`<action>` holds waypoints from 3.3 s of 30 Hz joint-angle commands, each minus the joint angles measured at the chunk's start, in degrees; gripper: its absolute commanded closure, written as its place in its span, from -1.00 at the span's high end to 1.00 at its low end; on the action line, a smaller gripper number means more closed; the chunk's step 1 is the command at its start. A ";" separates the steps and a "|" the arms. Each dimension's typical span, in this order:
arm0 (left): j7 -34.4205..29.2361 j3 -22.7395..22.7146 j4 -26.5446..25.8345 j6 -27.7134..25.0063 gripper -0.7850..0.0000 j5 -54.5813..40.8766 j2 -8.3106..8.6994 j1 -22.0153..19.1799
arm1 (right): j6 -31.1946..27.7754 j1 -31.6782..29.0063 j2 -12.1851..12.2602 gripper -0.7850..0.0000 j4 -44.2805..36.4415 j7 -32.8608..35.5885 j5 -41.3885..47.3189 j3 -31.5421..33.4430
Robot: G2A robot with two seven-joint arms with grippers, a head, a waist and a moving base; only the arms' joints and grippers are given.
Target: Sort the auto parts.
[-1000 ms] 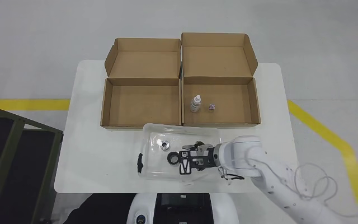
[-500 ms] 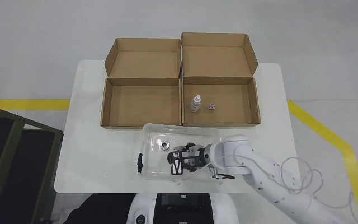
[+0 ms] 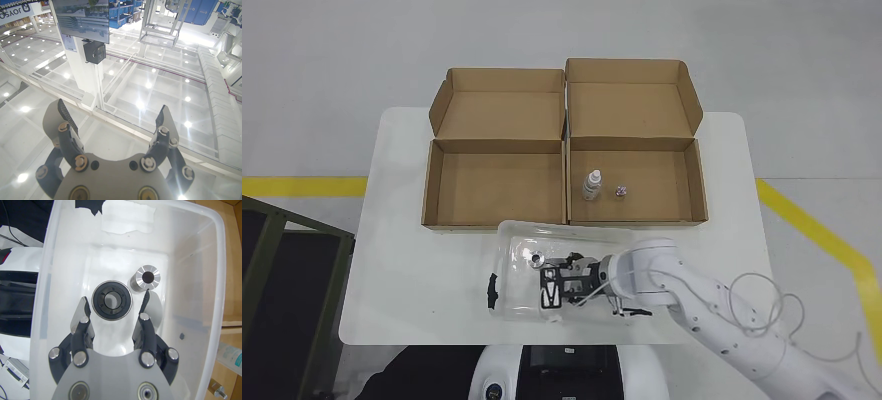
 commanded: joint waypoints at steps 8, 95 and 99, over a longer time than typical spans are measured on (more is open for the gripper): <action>0.00 0.00 0.00 0.00 1.00 0.00 0.00 0.00 | -0.12 0.95 -0.81 0.19 2.02 -1.06 0.20 -1.11; 0.00 0.00 0.00 0.00 1.00 0.00 0.00 0.00 | -6.85 -9.86 4.00 -1.00 -14.10 -38.70 14.90 34.43; 0.00 0.00 0.00 0.00 1.00 0.00 0.00 0.00 | -6.99 -10.56 4.06 -1.00 -14.47 -40.14 15.06 35.75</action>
